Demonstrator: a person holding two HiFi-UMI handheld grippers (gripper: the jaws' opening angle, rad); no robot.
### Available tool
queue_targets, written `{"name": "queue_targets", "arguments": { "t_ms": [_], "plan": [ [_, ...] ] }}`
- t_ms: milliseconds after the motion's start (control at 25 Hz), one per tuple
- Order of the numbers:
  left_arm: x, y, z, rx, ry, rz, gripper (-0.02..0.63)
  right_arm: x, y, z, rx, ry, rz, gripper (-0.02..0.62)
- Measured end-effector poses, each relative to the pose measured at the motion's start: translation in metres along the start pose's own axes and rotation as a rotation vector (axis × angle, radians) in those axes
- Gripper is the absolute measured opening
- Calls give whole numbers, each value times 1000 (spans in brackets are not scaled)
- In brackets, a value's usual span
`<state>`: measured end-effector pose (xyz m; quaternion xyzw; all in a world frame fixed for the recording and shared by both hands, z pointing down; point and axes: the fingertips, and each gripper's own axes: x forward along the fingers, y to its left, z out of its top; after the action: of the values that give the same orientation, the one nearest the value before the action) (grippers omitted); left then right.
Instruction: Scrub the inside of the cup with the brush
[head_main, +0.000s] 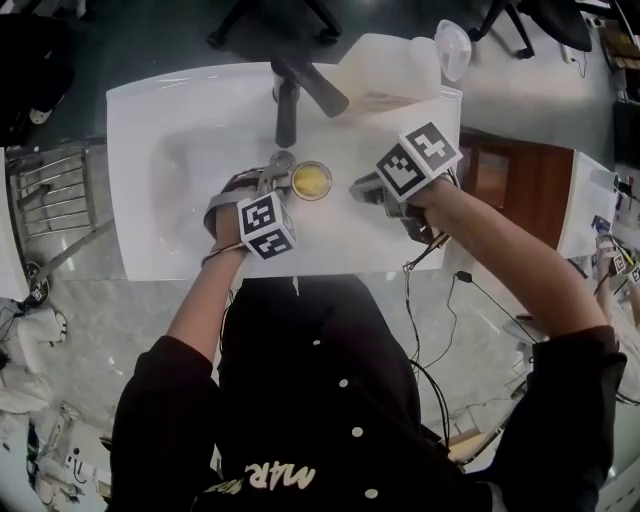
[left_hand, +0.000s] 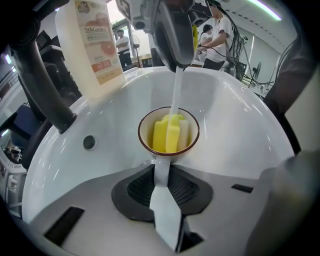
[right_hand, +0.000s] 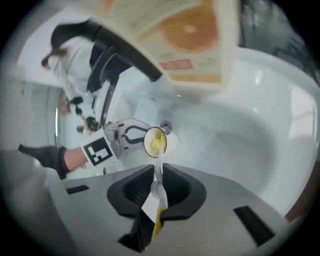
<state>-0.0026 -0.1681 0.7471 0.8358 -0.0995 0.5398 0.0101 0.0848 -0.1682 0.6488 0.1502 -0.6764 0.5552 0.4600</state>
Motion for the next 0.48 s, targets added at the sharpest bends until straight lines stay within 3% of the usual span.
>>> {"name": "queue_targets", "arguments": {
  "t_ms": [40,120,320,480],
  "plan": [
    [0,0,0,0,-1,1,87,0,-1,-1,86,-27,38,63],
    [-1,-1,1,3,-3,2,87,-1,-1,-4,108,-45,52,63],
    [2,0,-1,-7,2,-8,87,-5,5,0,-140,8,-70,57],
    [3,0,-4,-16,11,-6,87,-8,9,0,-196,15,-97,55]
  ]
}}
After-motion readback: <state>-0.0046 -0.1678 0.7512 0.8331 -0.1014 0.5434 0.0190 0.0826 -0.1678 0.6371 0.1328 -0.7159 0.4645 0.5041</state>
